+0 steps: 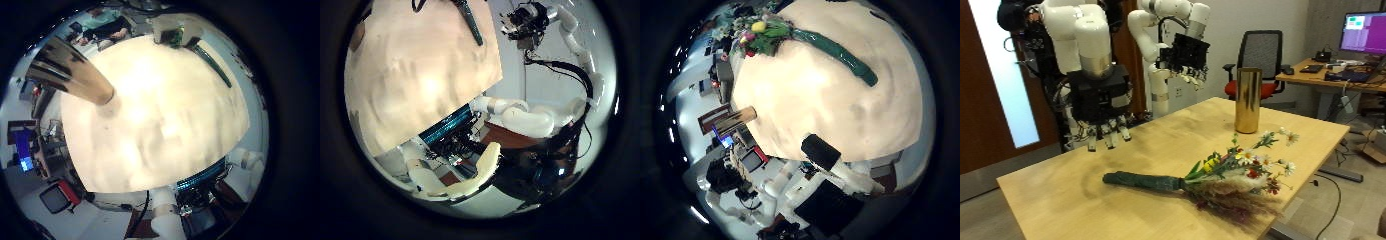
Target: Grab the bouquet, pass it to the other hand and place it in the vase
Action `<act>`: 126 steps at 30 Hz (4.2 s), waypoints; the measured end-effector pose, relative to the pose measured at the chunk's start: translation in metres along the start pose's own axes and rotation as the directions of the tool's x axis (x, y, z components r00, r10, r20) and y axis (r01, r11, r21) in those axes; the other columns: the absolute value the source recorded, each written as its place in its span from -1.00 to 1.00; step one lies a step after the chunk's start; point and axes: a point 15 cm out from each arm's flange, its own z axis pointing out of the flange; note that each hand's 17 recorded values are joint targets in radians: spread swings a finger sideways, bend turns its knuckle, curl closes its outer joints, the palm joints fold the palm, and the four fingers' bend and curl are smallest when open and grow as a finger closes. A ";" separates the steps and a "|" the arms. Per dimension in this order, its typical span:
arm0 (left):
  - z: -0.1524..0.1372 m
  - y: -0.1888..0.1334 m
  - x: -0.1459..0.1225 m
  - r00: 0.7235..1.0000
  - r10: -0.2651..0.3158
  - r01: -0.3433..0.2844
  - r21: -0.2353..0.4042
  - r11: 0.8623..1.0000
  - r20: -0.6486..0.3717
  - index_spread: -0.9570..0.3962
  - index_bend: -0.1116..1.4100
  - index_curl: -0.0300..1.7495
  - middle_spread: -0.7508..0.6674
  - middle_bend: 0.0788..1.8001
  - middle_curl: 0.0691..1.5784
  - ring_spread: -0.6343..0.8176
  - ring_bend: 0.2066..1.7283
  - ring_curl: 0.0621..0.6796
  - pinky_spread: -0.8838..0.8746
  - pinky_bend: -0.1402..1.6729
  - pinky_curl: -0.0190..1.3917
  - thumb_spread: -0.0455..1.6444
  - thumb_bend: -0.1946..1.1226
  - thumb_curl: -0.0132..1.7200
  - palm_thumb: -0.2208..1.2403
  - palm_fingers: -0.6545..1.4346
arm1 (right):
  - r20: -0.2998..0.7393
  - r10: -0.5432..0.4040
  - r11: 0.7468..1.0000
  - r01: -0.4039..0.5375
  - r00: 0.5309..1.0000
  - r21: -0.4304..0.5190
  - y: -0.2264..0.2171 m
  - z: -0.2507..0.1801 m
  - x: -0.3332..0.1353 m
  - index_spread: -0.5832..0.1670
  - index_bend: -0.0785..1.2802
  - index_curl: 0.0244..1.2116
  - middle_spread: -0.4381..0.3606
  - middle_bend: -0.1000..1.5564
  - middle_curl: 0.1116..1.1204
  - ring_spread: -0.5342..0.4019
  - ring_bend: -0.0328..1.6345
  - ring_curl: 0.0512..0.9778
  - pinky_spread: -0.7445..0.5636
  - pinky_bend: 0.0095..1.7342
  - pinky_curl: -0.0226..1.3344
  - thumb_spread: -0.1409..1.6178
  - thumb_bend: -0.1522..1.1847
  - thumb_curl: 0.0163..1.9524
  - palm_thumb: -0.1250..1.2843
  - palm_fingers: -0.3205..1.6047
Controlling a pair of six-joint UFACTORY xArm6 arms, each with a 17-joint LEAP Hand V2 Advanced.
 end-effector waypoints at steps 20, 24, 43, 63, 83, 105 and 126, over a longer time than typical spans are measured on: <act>-0.001 -0.002 -0.002 1.000 -0.010 0.010 0.002 1.000 0.002 0.78 -0.63 -0.62 0.80 -0.88 -0.75 0.77 -0.77 -0.48 0.68 -0.63 -0.54 0.01 -0.76 -0.61 -0.36 -0.39 | 0.077 0.046 0.994 -0.054 0.996 0.098 -0.083 0.071 -0.011 0.28 -0.67 -0.63 0.38 -0.37 -0.48 0.22 -0.06 -0.59 0.46 -0.41 -0.57 0.37 -0.81 -0.66 -0.05 -0.36; -0.002 -0.004 -0.002 1.000 -0.012 0.012 0.000 1.000 0.001 0.78 -0.63 -0.62 0.80 -0.88 -0.75 0.77 -0.77 -0.48 0.68 -0.63 -0.54 0.01 -0.76 -0.61 -0.36 -0.39 | 0.078 0.058 0.995 -0.064 0.995 0.081 -0.086 0.081 -0.005 0.30 -0.66 -0.62 0.36 -0.35 -0.48 0.19 -0.03 -0.59 0.45 -0.39 -0.58 0.37 -0.81 -0.65 -0.03 -0.37; -0.004 -0.010 0.001 1.000 -0.018 0.018 -0.005 1.000 0.004 0.78 -0.63 -0.62 0.79 -0.88 -0.74 0.77 -0.77 -0.48 0.68 -0.63 -0.54 0.01 -0.76 -0.61 -0.36 -0.39 | 0.069 0.073 0.996 -0.076 0.995 0.036 -0.100 0.119 0.000 0.33 -0.65 -0.58 0.33 -0.30 -0.46 0.14 0.04 -0.61 0.40 -0.35 -0.64 0.35 -0.81 -0.63 0.03 -0.38; -0.003 -0.010 0.002 1.000 -0.020 0.020 -0.014 1.000 0.004 0.78 -0.63 -0.61 0.80 -0.88 -0.75 0.77 -0.77 -0.47 0.67 -0.63 -0.54 0.01 -0.76 -0.61 -0.36 -0.39 | 0.052 0.062 0.998 -0.060 0.997 -0.030 -0.093 0.134 0.000 0.13 -0.58 -0.45 0.01 -0.14 -0.38 -0.19 0.19 -0.58 0.05 -0.34 -0.73 0.28 -0.80 -0.57 0.28 -0.01; -0.004 -0.010 0.003 1.000 -0.023 0.023 -0.005 1.000 0.003 0.78 -0.63 -0.61 0.80 -0.88 -0.75 0.77 -0.77 -0.48 0.68 -0.63 -0.54 0.01 -0.76 -0.61 -0.35 -0.39 | 0.298 0.041 0.995 -0.012 0.954 -0.098 -0.068 0.075 -0.012 -0.37 0.53 0.41 -0.42 0.61 0.25 -0.34 0.70 0.07 -0.34 0.60 -0.20 0.19 -0.79 -0.49 0.52 0.53; -0.015 -0.019 0.003 0.997 -0.071 0.070 0.036 0.997 0.007 0.78 -0.62 -0.59 0.78 -0.87 -0.73 0.74 -0.77 -0.47 0.66 -0.63 -0.54 0.04 -0.76 -0.62 -0.32 -0.37 | 0.488 -0.179 0.983 0.139 0.854 0.117 -0.007 -0.049 -0.032 -0.26 0.55 0.74 -0.22 0.77 0.29 -0.30 0.74 0.30 -0.16 0.57 0.13 0.17 -0.78 -0.26 0.92 0.47; -0.015 -0.019 0.009 0.998 -0.068 0.069 0.042 0.997 -0.011 0.79 -0.62 -0.58 0.78 -0.87 -0.72 0.74 -0.78 -0.46 0.64 -0.63 -0.56 0.05 -0.76 -0.62 -0.31 -0.36 | 0.477 -0.229 0.973 0.190 0.849 0.129 0.032 -0.063 -0.030 -0.28 0.34 0.68 -0.26 0.63 0.15 -0.32 0.66 0.20 -0.36 0.34 0.13 0.24 -0.85 -0.31 0.49 0.48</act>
